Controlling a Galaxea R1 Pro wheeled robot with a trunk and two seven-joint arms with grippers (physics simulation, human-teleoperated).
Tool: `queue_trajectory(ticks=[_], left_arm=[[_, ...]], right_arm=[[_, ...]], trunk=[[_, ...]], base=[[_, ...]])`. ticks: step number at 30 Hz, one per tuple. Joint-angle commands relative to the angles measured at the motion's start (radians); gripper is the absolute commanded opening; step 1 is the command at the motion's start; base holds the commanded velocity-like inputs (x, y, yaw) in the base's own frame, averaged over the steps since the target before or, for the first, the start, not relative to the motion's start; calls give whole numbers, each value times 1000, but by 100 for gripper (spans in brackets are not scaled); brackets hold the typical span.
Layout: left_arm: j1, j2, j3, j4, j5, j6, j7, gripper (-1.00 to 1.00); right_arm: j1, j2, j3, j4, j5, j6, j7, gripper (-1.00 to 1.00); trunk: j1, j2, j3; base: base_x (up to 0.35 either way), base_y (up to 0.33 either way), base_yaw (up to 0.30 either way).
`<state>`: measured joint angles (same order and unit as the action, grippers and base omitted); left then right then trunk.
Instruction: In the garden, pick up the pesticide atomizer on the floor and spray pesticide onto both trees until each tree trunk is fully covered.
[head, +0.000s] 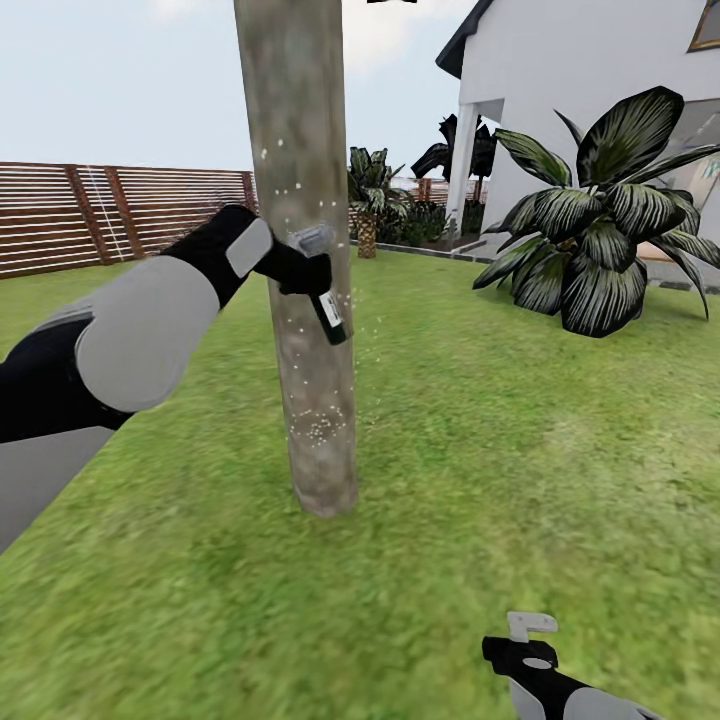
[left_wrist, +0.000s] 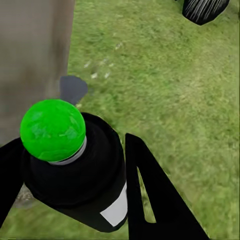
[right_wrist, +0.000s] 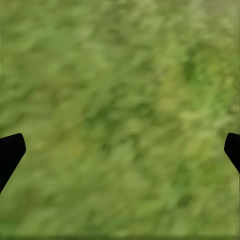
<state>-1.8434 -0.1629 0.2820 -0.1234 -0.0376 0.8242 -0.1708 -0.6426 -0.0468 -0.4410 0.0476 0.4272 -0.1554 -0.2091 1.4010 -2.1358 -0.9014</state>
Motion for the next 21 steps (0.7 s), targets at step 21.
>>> queue_trajectory(ticks=[21], left_arm=[[94, 51, 2, 88, -60, -174, 16, -100]], right_arm=[[-2, -1, -8, 5, 10, -7, -5, 100]], trunk=[[0, 0, -1]], base=[[0, 0, 0]])
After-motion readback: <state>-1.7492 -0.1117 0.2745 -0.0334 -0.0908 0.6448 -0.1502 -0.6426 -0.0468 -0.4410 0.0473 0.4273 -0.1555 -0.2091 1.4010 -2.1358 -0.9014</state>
